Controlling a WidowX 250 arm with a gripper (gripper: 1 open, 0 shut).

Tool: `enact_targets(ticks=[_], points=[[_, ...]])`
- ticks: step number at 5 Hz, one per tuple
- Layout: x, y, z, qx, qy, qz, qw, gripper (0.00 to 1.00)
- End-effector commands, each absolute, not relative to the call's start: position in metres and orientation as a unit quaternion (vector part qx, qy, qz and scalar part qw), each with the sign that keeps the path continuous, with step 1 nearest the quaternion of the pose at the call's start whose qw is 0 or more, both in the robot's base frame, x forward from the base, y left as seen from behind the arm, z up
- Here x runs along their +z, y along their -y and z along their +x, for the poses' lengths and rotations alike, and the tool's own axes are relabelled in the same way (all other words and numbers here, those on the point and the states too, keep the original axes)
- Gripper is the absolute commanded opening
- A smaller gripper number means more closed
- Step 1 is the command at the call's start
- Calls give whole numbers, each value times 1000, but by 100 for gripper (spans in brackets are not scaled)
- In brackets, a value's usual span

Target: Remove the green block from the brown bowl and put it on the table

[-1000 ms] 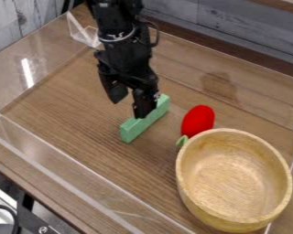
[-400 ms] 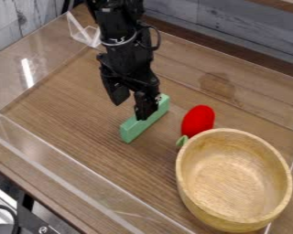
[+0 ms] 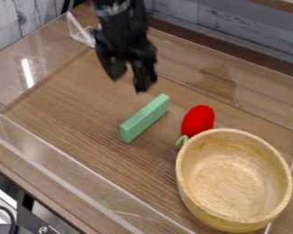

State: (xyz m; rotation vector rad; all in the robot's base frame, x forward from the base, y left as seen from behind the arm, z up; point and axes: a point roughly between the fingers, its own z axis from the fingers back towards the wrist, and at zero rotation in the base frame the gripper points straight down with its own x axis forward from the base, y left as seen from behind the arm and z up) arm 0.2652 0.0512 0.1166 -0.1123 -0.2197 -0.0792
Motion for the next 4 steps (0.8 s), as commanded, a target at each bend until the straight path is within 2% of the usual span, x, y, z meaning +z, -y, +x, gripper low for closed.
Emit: enact_targets(ticks=[1,4], points=[[149,-71,285,-18,155,-43,987,100],[130,-93,316,-4,165,-33,986,100]])
